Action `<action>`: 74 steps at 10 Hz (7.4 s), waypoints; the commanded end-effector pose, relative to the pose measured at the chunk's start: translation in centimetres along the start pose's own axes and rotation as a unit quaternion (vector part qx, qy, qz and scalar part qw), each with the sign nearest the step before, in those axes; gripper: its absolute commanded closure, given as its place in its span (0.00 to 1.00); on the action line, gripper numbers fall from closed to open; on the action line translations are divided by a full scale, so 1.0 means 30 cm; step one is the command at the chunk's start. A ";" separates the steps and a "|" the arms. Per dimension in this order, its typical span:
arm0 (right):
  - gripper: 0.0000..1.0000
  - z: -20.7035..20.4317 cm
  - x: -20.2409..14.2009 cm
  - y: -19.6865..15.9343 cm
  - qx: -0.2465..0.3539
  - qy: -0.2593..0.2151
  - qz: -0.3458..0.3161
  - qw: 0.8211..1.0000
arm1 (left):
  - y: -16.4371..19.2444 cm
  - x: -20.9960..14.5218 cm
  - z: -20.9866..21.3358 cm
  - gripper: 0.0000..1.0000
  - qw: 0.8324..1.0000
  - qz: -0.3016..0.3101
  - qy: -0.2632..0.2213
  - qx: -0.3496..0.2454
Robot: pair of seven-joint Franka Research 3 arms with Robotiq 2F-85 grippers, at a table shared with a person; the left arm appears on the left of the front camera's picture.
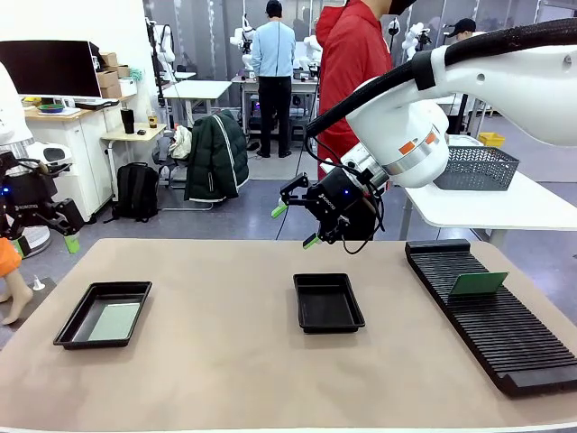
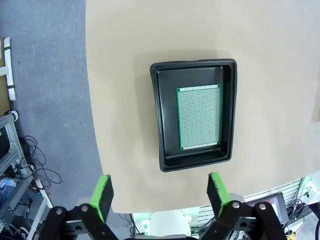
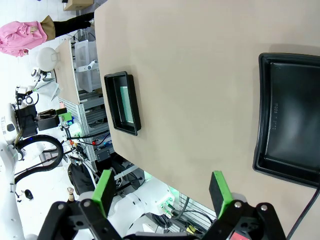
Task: Inspect and transfer BCBs to ESD trays.
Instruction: Pick up the ESD tray and place it on the left side of the table, then pick up the Blank PCB from the PCB Rack and place it in the right ESD tray.
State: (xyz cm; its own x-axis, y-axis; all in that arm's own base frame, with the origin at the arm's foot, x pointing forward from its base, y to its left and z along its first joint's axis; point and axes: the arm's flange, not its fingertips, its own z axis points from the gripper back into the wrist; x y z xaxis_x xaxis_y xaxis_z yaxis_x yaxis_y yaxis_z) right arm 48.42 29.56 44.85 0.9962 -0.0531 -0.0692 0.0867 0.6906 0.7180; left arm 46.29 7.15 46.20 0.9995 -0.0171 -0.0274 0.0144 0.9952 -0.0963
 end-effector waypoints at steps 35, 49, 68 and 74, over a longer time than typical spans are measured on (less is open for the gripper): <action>0.00 1.348 -0.067 -0.208 -0.272 0.207 0.693 0.634 | 0.009 0.000 -0.010 0.00 1.000 -0.002 -0.004 -0.002; 0.00 1.386 -0.096 -0.217 -0.290 0.250 0.714 0.586 | 0.009 0.000 -0.010 0.00 1.000 -0.002 -0.004 -0.002; 0.00 0.799 -0.011 -0.807 -0.285 0.179 0.768 0.545 | 0.009 0.000 -0.010 0.00 1.000 -0.002 -0.004 -0.002; 0.00 0.680 0.040 -0.907 -0.305 0.184 0.747 0.562 | 0.009 0.000 -0.010 0.00 1.000 -0.002 -0.004 -0.002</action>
State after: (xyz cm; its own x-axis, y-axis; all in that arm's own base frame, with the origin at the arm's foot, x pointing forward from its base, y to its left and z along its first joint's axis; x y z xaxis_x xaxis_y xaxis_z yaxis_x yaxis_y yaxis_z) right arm 47.08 -4.37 40.34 -0.1467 0.9863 0.0752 -0.9749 -0.1313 -0.1797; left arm 46.27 7.25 46.12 0.9995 -0.0152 -0.0285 0.0124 0.9952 -0.0970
